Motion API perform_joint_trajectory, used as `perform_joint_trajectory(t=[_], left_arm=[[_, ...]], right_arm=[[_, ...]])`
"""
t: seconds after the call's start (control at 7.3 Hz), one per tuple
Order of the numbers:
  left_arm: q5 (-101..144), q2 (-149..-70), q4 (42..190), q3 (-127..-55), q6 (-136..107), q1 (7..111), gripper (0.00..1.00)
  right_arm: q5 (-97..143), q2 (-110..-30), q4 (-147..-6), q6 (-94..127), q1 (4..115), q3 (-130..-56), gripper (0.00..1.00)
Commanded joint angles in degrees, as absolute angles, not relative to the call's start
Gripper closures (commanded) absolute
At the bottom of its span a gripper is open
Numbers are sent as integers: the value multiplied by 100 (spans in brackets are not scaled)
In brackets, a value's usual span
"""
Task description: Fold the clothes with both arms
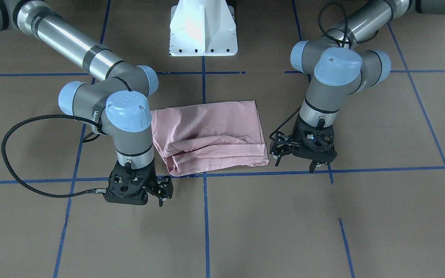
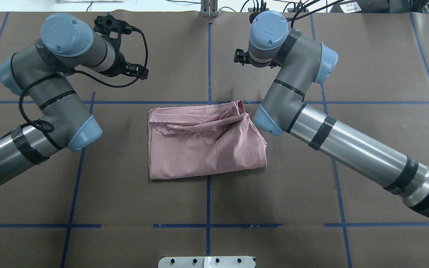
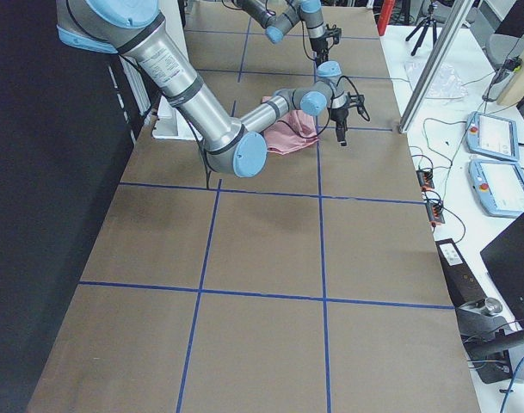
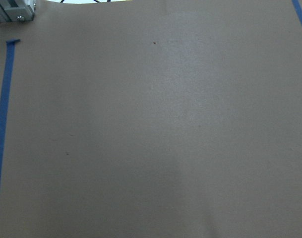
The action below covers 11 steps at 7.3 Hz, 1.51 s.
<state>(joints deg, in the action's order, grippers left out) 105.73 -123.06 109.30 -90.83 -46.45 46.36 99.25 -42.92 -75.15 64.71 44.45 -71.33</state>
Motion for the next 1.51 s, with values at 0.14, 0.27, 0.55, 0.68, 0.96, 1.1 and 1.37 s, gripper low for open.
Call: perform_joint_trajectory(t=[0.14,0.27,0.55,0.68,0.96,1.1,1.37], left_arm=[[10739,-11841,10803,-9841,-4614,4728,0],[10853,-11665,10523,-10253,-4388,4781,0],[11265,-11358,9497,-10992,-2724,5550,0],[11485,-11016,9370,-11117,-1750,6164,0],[11925,-10296,9360,-11048,394,7491,0],[12118,-9987,9378,-10961,1179,8063,0],[12948,-9522,9439,-10470,1890,8952,0]], right_arm=[[10738,-5086,-7933,5480,5008,-8239,0],[10984,-5367,-8354,4936,5306,-8749,0],[11765,-6261,-8631,3436,6191,-9445,0],[12160,-6728,-8631,2401,6753,-9518,0],[12689,-7502,-8657,431,7914,-9423,0],[12909,-7732,-8736,-109,8354,-9344,0],[12920,-8476,-8930,-518,8753,-9334,0]])
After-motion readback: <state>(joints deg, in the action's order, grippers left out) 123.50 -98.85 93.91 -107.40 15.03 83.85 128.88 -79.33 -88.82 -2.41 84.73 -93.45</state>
